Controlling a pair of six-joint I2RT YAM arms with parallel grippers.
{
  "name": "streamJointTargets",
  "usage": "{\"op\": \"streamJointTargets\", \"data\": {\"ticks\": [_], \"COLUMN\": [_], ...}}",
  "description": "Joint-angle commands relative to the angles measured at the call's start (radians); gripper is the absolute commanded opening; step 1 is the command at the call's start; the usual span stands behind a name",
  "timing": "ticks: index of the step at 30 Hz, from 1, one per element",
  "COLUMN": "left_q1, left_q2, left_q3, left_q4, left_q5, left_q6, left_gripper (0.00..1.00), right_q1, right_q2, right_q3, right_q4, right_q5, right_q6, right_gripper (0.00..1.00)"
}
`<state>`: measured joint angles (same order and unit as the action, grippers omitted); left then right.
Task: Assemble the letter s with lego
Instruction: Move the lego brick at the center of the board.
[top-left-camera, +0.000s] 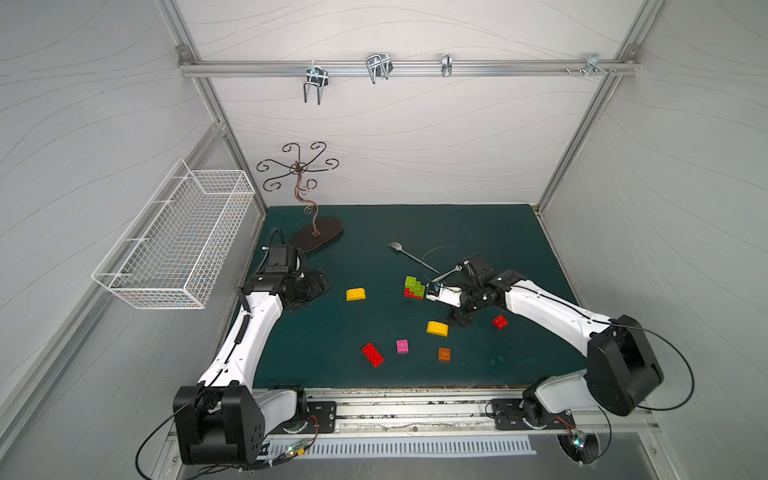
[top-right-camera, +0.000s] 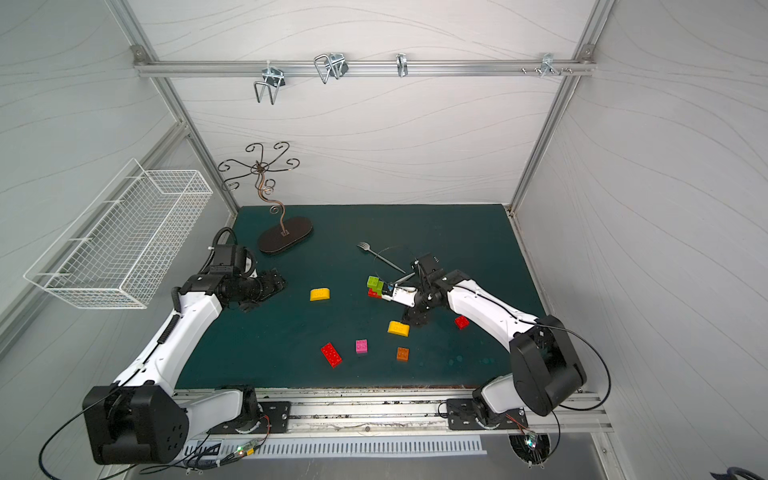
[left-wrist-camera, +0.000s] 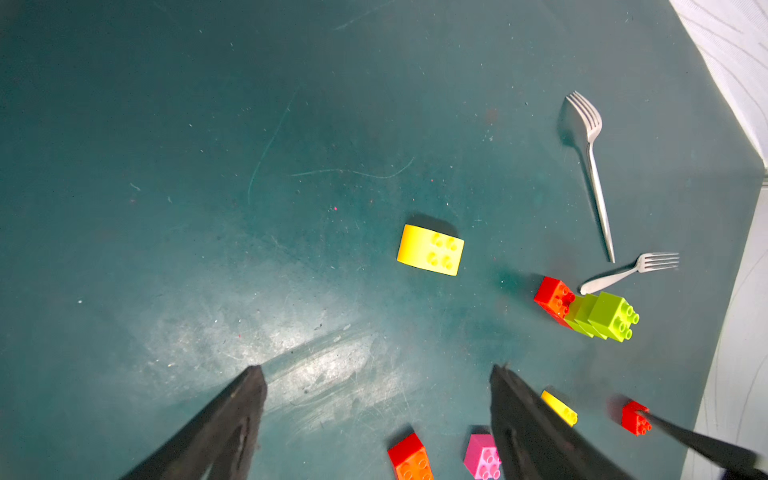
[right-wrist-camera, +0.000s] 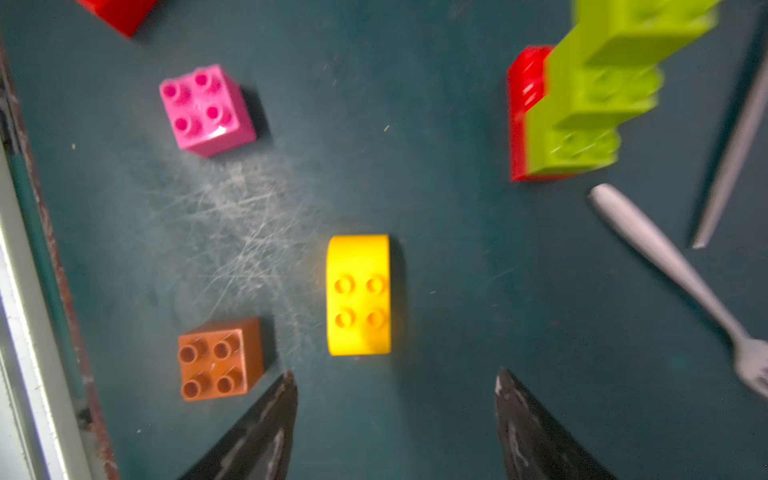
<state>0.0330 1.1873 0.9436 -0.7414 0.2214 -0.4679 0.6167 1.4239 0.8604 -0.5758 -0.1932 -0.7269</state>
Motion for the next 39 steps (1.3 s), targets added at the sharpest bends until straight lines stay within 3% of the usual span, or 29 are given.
{"op": "streamJointTargets", "data": {"ticks": [1, 25, 29, 34, 39], "left_q1": [0.007, 0.007, 0.007, 0.007, 0.007], "left_q2": [0.006, -0.003, -0.007, -0.008, -0.01], "left_q3": [0.001, 0.001, 0.001, 0.004, 0.004], "left_q4": [0.031, 0.033, 0.031, 0.031, 0.03], "left_q5": [0.018, 0.032, 0.029, 0.026, 0.019], "left_q6": [-0.003, -0.003, -0.002, -0.003, -0.002], "left_gripper": [0.87, 0.87, 0.87, 0.87, 0.87], "right_q1": [0.012, 0.093, 0.109, 0.138, 0.192], "right_q2": [-0.033, 0.128, 0.153, 0.152, 0.19], "right_q3": [-0.035, -0.1, -0.109, -0.104, -0.058], "right_q4": [0.016, 0.175, 0.207, 0.23, 0.251], "right_q5": [0.054, 0.037, 0.031, 0.032, 0.052], "right_q6": [0.077, 0.131, 0.135, 0.136, 0.124], "right_gripper": [0.75, 0.72, 0.66, 0.47, 0.38]}}
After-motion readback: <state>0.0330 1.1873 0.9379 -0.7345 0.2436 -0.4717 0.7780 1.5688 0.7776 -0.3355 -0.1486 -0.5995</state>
